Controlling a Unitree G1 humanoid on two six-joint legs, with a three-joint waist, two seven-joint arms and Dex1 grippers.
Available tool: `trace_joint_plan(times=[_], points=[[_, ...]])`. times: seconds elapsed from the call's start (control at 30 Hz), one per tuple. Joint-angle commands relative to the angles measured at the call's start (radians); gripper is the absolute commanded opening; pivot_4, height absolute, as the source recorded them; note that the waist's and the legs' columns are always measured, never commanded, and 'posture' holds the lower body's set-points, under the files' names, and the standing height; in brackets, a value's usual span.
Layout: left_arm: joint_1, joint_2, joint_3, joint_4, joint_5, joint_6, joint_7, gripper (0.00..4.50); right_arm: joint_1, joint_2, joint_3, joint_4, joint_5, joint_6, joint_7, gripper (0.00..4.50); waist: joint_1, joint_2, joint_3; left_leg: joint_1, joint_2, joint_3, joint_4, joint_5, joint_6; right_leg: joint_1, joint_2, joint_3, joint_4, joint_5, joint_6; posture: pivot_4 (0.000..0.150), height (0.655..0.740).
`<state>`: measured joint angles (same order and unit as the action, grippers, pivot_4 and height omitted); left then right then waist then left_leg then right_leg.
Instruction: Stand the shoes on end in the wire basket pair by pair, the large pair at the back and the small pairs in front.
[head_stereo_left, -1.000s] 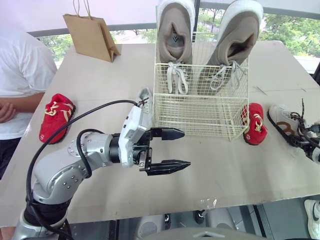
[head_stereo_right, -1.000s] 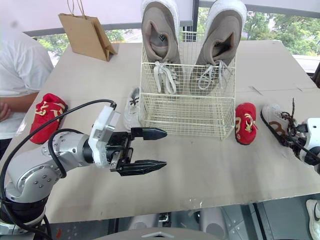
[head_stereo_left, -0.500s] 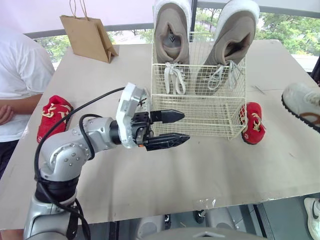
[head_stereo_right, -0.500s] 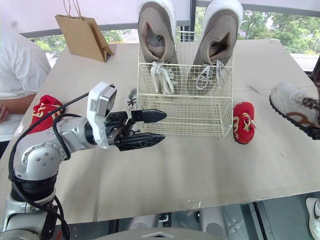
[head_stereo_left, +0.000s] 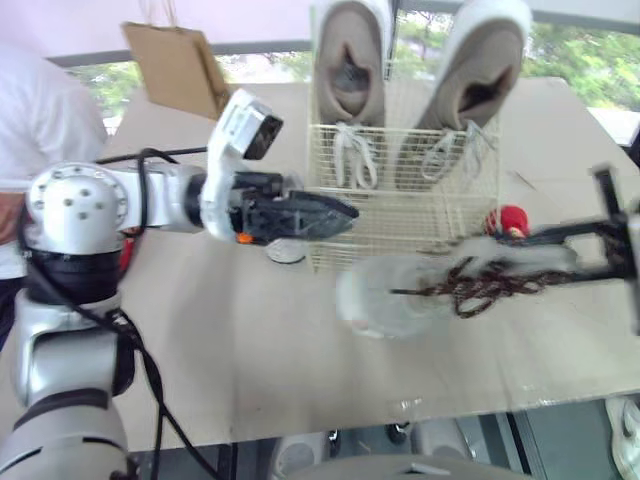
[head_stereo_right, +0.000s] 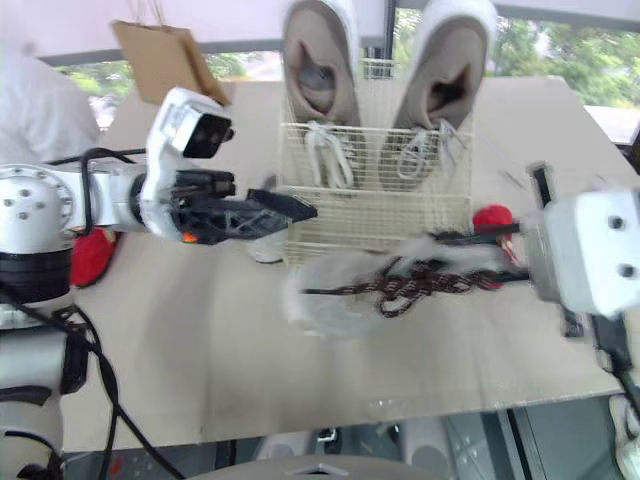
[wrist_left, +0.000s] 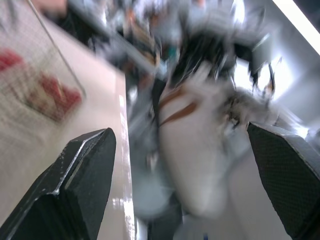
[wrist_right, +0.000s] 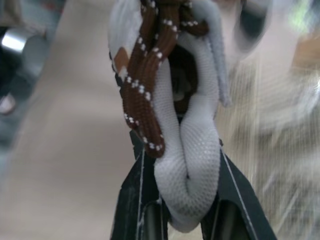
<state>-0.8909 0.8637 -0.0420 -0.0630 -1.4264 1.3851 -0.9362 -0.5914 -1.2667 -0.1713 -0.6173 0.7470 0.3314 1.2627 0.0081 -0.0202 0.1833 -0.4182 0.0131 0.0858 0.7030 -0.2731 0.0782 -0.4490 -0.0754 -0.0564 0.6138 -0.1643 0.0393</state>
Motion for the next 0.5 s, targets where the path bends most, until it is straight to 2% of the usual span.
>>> trace_joint_plan(times=[0.03, 0.17, 0.3, 0.4, 0.47, 0.5], points=[[-0.073, 0.001, -0.069, -0.02, 0.08, 0.053, -0.099, 4.5, -0.259, 0.158, 0.27, 0.129, -0.18, -0.053, 0.078, 0.0, -0.003, 0.0, 0.002, 0.0, -0.001, 0.0, 0.0, 0.003, 0.003, 0.0, 0.002, 0.001, 0.001, 0.0, 0.0, 0.15, 0.74], [-0.112, -0.004, -0.116, -0.034, 0.155, 0.061, -0.159, 4.5, -0.384, 0.272, 0.362, 0.209, -0.255, -0.082, 0.135, 0.0, 0.009, -0.001, 0.002, -0.002, -0.001, -0.003, 0.0, 0.003, 0.003, -0.001, 0.003, -0.001, 0.005, 0.002, -0.004, 0.15, 0.74], [-0.116, 0.01, -0.117, -0.039, 0.179, 0.087, -0.21, 3.32, -0.422, 0.334, 0.381, 0.265, -0.305, -0.117, 0.165, 0.0, 0.006, -0.001, 0.002, -0.005, -0.002, -0.005, 0.0, 0.003, 0.003, -0.002, 0.003, -0.002, 0.003, 0.002, -0.001, 0.15, 0.74], [-0.094, 0.008, -0.085, -0.038, 0.187, 0.09, -0.199, 1.88, -0.43, 0.358, 0.363, 0.281, -0.292, -0.059, 0.151, 0.0, 0.006, -0.001, 0.002, -0.005, -0.002, -0.006, 0.0, 0.003, 0.003, -0.002, 0.003, -0.003, 0.003, 0.003, 0.0, 0.15, 0.74], [-0.071, -0.001, -0.045, -0.039, 0.183, 0.083, -0.176, 1.23, -0.426, 0.362, 0.342, 0.272, -0.268, 0.014, 0.119, 1.03, 0.005, -0.001, 0.002, -0.004, -0.002, -0.006, 0.001, 0.003, 0.003, -0.002, 0.003, -0.002, 0.004, 0.003, -0.001, 0.15, 0.74], [-0.056, -0.014, -0.01, -0.037, 0.175, 0.073, -0.147, 0.96, -0.413, 0.356, 0.327, 0.264, -0.268, 0.04, 0.1, 1.39, 0.005, -0.001, 0.002, -0.004, -0.002, -0.005, 0.001, 0.003, 0.003, -0.002, 0.003, -0.002, 0.005, 0.002, -0.001, 0.15, 0.74]])
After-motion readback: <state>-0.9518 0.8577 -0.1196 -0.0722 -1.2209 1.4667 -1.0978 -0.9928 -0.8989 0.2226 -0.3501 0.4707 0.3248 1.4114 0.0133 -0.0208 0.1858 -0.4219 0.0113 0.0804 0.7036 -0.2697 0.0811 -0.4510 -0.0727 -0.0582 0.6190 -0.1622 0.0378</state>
